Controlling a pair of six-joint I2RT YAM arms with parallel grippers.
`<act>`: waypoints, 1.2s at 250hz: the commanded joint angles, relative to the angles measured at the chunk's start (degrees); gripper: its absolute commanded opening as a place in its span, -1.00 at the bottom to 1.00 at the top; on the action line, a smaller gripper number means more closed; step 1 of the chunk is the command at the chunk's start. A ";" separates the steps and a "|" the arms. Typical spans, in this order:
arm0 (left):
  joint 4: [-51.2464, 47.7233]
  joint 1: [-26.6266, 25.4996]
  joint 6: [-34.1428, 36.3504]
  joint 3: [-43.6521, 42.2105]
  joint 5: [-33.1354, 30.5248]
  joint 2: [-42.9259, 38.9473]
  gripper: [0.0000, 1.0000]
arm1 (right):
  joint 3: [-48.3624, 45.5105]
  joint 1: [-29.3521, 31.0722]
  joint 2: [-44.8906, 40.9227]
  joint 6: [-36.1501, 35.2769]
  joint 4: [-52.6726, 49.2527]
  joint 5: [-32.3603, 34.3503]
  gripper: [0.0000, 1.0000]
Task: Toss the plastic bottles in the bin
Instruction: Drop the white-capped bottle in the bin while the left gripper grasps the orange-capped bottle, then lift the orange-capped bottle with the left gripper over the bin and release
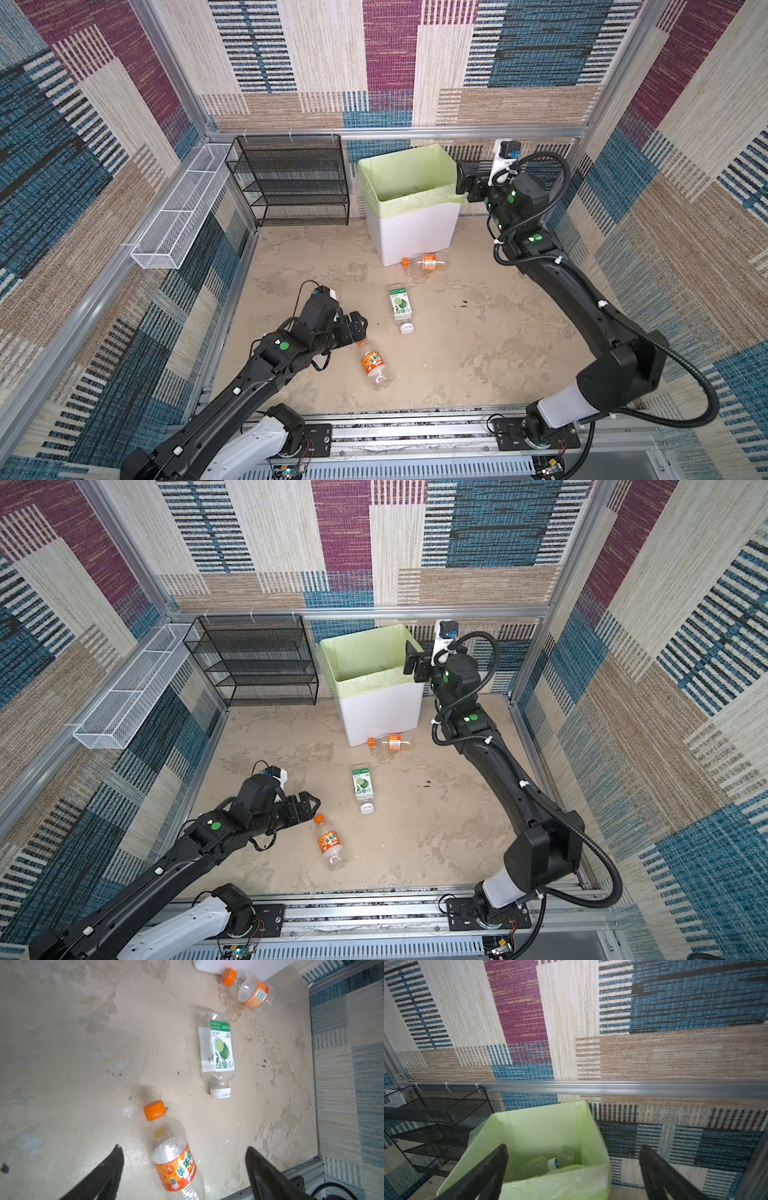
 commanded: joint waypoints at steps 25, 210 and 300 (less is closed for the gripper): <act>2.78 -5.57 -15.88 -4.50 0.12 4.90 0.83 | -9.49 -3.57 -6.03 6.15 4.79 1.28 0.97; 15.43 -4.88 -11.67 -4.89 6.46 23.24 0.32 | -23.53 -9.60 -11.84 15.55 6.95 -1.57 0.95; 15.55 -3.96 -4.93 -1.84 3.43 22.63 0.09 | -23.80 -9.88 -10.11 15.93 2.89 -2.94 0.94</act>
